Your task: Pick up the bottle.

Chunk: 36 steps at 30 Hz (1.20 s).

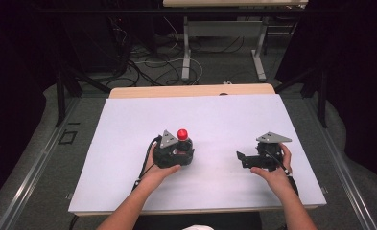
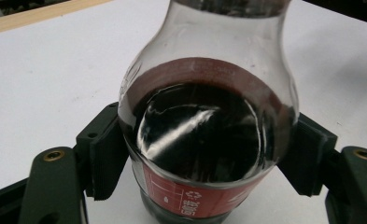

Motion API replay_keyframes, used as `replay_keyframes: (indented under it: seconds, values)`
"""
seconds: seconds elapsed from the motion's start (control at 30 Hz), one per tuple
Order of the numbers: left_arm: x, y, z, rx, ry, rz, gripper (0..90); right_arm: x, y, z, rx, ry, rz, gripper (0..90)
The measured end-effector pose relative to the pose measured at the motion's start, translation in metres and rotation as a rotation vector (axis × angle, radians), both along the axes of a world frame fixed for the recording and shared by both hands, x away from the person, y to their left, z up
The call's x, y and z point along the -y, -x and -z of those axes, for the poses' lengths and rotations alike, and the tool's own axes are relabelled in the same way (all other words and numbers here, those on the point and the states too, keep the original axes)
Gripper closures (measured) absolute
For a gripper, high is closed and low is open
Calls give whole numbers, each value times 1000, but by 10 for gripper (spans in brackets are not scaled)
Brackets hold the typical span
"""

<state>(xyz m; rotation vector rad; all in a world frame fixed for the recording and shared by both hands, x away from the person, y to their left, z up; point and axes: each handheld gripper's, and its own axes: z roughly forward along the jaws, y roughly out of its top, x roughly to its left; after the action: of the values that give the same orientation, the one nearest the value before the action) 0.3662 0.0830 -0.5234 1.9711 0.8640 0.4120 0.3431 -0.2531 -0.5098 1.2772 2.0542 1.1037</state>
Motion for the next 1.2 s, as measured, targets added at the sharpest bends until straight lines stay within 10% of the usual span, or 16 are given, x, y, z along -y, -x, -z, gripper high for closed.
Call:
replay_keyframes:
  seconds: [0.67,1.2]
  values:
    - [-5,1,-4,-5,9,-21,298,-9,3,-3,17,10,-33,32]
    - [-9,18,-24,9,-22,15,300,-59,20,-43,112,-35,-193,297]
